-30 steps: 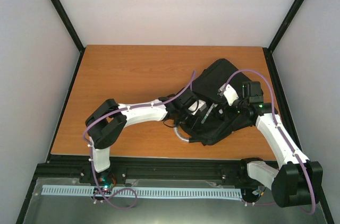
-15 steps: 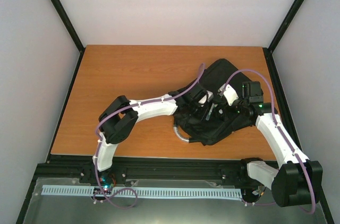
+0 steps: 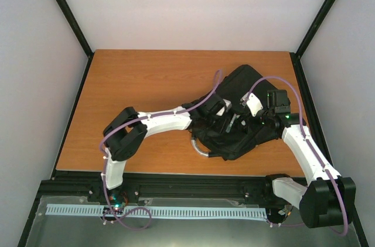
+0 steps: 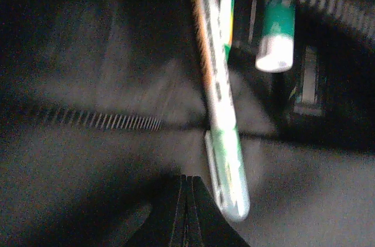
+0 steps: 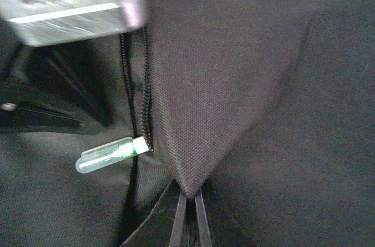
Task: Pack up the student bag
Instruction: Place the stationery in the student bag.
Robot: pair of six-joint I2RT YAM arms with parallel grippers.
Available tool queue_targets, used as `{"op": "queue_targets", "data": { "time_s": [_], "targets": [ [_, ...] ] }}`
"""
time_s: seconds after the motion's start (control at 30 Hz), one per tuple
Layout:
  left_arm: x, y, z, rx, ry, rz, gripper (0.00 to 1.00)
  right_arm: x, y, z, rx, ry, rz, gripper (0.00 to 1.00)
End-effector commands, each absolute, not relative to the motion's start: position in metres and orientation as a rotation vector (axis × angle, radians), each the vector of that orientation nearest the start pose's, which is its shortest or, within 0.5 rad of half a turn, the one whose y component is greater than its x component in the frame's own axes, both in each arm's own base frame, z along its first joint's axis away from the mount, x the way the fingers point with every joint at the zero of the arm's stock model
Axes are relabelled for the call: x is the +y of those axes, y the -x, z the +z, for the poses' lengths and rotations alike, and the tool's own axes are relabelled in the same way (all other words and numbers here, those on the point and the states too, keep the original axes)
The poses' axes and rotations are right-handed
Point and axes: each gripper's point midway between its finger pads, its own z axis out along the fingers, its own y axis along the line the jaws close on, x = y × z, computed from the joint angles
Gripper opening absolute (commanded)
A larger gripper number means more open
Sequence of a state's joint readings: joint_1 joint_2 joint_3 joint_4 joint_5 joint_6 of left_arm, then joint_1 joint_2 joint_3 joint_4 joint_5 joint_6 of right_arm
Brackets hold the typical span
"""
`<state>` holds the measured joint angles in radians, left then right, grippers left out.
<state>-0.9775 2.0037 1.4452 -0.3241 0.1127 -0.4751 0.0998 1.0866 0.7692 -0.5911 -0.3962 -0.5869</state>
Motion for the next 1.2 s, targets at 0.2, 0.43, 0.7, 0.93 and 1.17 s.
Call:
{"op": "queue_targets", "data": {
  "time_s": [0.2,0.43,0.7,0.93,1.17],
  "targets": [
    [-0.441,-0.221,0.100,2.472,-0.872,-1.035,0.01,0.101,-0.284,0.151,2.161,0.989,0.290,0.03],
    [-0.449,-0.218,0.092,2.464,-0.880,-1.090,0.01,0.101,-0.284,0.151,2.163,0.986,0.287,0.03],
    [-0.462,-0.234,0.083,2.452,-0.845,-1.062,0.01,0.101,-0.284,0.151,2.164,0.987,0.289,0.03],
    [-0.466,-0.259,0.081,2.429,-0.729,-0.973,0.01,0.101,-0.284,0.150,2.165,0.986,0.288,0.03],
    [-0.471,-0.287,0.081,2.403,-0.565,-0.911,0.01,0.100,-0.284,0.150,2.166,0.985,0.288,0.03]
  ]
}}
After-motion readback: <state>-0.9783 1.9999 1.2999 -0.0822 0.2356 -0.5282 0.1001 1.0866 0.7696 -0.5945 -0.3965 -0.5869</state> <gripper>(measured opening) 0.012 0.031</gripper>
